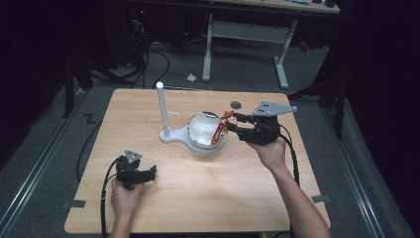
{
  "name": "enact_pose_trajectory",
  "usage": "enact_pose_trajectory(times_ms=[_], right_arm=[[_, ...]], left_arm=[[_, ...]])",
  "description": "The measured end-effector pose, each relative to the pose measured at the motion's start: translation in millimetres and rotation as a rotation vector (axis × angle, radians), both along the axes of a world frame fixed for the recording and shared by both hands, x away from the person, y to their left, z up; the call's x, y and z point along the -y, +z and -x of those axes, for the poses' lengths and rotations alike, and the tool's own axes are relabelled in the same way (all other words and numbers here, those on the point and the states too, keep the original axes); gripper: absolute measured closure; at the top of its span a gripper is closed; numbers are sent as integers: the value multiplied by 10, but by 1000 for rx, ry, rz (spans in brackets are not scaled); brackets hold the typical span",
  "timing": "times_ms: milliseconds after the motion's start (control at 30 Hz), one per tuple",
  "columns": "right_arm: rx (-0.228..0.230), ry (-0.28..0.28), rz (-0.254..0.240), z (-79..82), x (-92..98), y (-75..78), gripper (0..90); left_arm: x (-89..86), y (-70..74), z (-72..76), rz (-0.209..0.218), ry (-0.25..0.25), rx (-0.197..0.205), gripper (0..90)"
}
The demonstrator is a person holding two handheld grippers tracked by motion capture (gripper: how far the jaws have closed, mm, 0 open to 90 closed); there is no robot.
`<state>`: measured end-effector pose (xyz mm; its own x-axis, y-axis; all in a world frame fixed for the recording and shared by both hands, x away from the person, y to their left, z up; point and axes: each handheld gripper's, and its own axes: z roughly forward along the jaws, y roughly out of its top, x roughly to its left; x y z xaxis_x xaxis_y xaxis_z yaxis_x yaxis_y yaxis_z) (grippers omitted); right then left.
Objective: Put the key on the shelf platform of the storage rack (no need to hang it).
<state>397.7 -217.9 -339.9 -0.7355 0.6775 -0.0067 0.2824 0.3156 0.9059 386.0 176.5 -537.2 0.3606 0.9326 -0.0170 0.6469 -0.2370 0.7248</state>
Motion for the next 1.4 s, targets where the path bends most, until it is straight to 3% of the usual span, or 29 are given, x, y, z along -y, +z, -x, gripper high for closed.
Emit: enact_pose_trajectory(times_ms=[400,1400], right_arm=[[3,-18,5,-184,-79,18,559],[-77,11,41,-451,-370,-330,559]], left_arm=[[0,0,1,-1,-1,0,141],[0,0,1,0,-2,1,141]])
